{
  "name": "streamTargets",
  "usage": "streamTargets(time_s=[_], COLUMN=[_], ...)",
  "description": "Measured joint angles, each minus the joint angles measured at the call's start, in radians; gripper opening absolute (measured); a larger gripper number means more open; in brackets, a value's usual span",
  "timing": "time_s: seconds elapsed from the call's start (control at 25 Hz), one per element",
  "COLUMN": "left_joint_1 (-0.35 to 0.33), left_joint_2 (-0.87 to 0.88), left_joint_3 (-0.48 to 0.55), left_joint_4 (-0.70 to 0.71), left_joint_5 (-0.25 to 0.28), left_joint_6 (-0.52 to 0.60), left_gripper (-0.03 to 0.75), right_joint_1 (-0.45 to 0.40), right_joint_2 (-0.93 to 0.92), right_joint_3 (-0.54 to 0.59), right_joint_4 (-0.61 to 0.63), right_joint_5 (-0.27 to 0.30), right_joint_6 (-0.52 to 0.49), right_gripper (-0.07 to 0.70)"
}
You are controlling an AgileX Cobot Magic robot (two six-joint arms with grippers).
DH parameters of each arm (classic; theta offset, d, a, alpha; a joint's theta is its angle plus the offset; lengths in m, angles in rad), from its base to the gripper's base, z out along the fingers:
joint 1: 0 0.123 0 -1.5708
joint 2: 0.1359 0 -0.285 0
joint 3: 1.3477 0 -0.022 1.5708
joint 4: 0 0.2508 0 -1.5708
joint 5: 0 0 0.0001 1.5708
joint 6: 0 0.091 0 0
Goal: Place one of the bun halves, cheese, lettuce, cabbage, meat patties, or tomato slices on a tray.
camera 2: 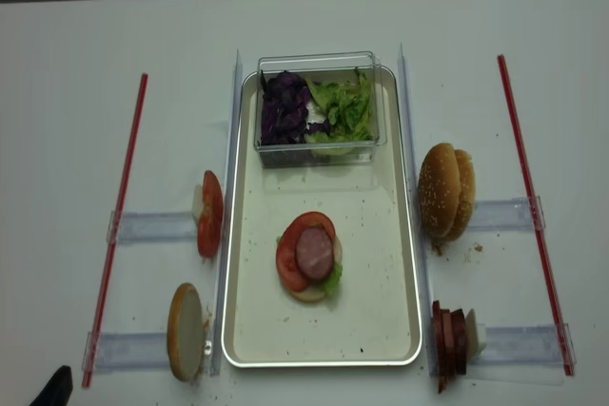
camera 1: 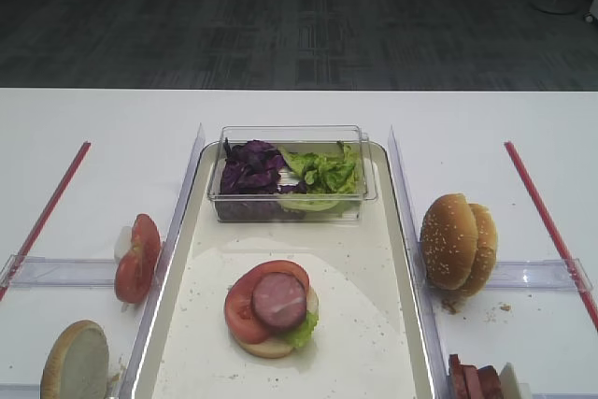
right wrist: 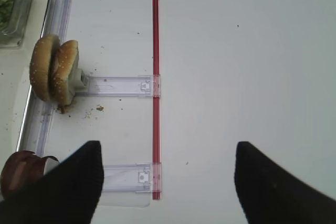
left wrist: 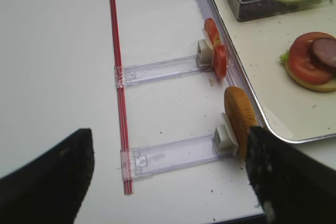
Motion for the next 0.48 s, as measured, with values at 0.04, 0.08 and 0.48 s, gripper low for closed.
streamTargets(time_s=[0.04,0.08,0.48], left_joint_1=[0.000,0.000,0.000], left_joint_2=[0.000,0.000,0.000], left_joint_3=[0.000,0.000,0.000], left_joint_4=[0.000,0.000,0.000], left_joint_5=[0.000,0.000,0.000], left_joint_6=[0.000,0.000,0.000], left_gripper=[0.545,0.545,0.545], right_joint_1=[0.000,0.000,0.000], right_joint_2=[-0.039,-0.076,-0.330], right_joint_3=[0.030,0.062,0.193], right_joint_4=[0.005,0.007,0.055], right_joint_5=[-0.010,-0.022,-0.040], right_joint_6=[0.002,0.002,0.006], right_gripper=[0.545,0.544,0.543])
